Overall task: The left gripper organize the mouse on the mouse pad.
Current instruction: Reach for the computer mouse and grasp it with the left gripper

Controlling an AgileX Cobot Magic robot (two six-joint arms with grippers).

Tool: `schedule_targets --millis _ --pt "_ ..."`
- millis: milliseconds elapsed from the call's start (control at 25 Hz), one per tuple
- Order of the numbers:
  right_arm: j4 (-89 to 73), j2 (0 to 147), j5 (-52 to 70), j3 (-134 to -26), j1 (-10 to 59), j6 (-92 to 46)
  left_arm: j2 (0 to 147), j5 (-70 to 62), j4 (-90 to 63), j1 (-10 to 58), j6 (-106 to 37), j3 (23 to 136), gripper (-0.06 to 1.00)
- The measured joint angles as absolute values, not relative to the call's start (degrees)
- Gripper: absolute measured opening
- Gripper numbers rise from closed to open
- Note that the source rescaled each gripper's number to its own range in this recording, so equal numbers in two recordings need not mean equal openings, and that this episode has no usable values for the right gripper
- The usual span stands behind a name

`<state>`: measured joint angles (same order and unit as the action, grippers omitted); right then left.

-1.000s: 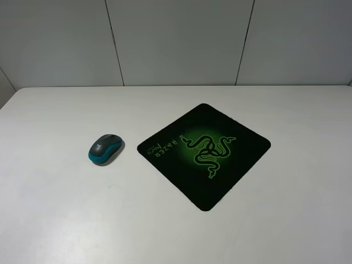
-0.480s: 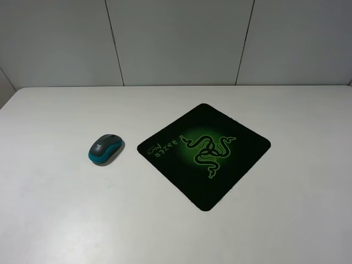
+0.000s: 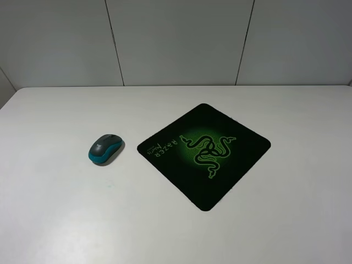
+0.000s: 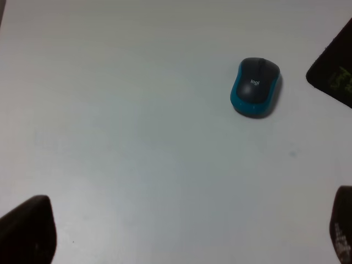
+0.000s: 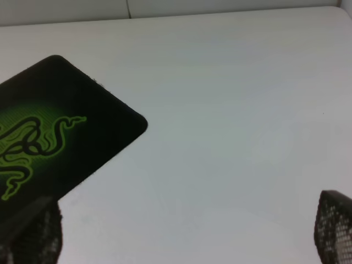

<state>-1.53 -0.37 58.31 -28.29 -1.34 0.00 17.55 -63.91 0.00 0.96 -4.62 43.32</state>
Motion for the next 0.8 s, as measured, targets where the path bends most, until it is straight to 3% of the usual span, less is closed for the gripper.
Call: schedule_targets --millis 440,800 --pt "-1.53 -0.37 58.31 -28.29 -1.34 0.00 38.55 -63.85 0.00 1.10 -5.03 51.87 0.99" --pt "-1.53 -0.37 58.31 -28.29 -1.34 0.00 54.74 -61.33 0.00 5.56 -5.03 54.01 0.99"
